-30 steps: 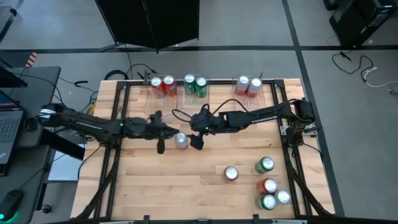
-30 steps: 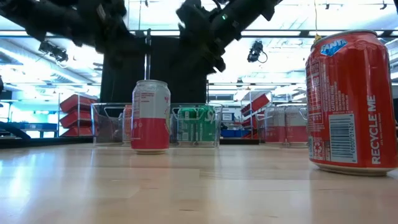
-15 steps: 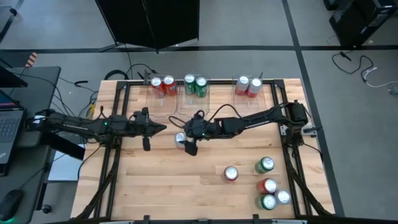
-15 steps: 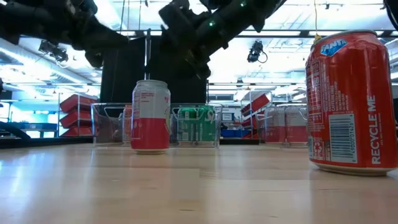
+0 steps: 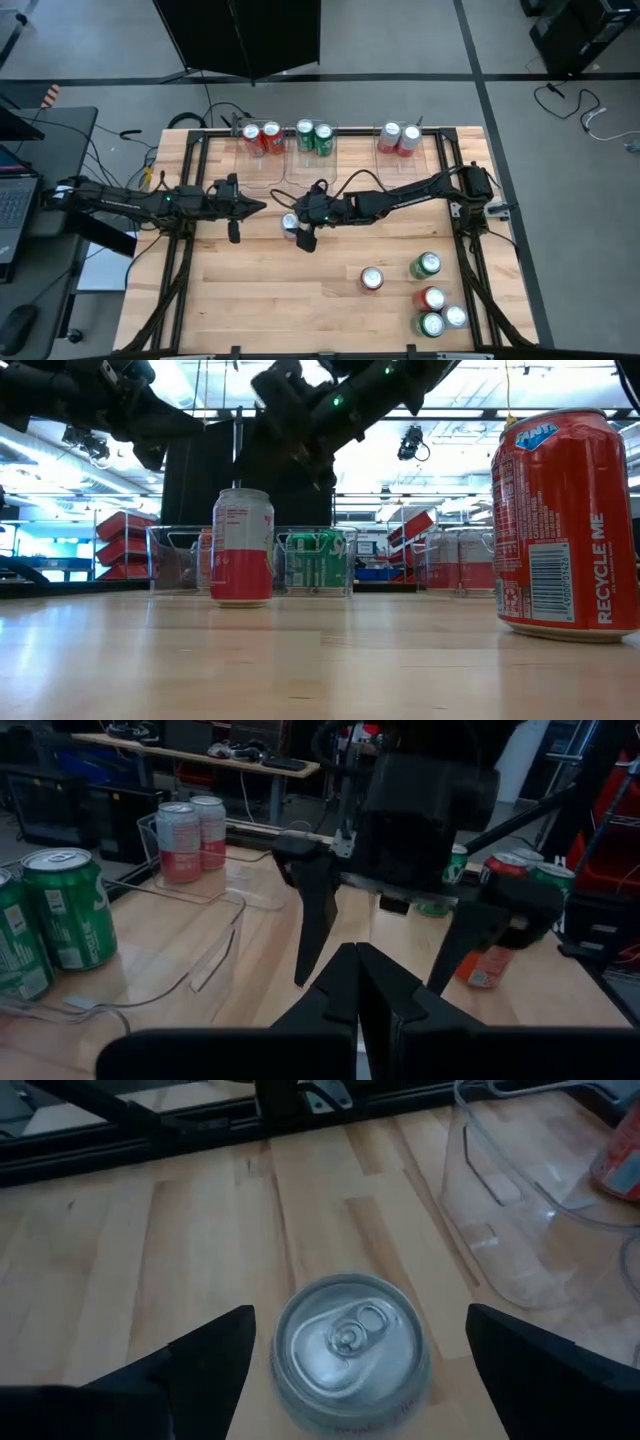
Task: Sort soda cans
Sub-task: Put the top pink white soda can into the right transparent bin
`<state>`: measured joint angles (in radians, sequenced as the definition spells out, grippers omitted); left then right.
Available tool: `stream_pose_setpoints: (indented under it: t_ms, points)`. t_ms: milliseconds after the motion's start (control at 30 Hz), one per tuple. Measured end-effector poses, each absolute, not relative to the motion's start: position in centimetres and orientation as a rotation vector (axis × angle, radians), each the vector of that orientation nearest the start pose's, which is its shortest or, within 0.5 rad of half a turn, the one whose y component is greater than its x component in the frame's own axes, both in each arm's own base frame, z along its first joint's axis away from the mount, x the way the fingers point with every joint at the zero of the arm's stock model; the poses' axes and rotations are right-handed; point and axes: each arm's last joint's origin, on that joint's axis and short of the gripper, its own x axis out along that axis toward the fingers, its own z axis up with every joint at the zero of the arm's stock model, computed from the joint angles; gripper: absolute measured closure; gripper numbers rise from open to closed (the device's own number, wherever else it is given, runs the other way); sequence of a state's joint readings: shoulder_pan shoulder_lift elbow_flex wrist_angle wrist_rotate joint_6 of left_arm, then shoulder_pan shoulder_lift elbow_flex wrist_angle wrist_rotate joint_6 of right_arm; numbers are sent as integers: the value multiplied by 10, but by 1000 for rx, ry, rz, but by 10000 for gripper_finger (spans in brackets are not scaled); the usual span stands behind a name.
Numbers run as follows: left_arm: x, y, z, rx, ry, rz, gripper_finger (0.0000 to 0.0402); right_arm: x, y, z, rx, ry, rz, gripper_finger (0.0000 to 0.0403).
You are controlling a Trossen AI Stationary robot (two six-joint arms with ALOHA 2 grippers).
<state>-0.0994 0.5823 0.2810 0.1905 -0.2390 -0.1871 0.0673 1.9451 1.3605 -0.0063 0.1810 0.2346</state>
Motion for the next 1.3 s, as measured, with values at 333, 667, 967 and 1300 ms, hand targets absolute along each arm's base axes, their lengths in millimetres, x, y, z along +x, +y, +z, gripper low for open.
stream_pose_setpoints:
  t_ms: [333, 667, 967, 1300]
  points:
    - [146, -8, 222, -165, 108, 150, 397, 442, 27, 191, 137, 573, -174, 59]
    - [146, -8, 221, -164, 118, 151, 397, 442, 26, 188, 153, 578, -203, 145]
    - [146, -8, 220, -161, 123, 151, 397, 411, 31, 237, 138, 590, -370, 145]
    - [146, -8, 220, -143, 128, 150, 397, 302, 18, 325, 84, 550, -933, 145]
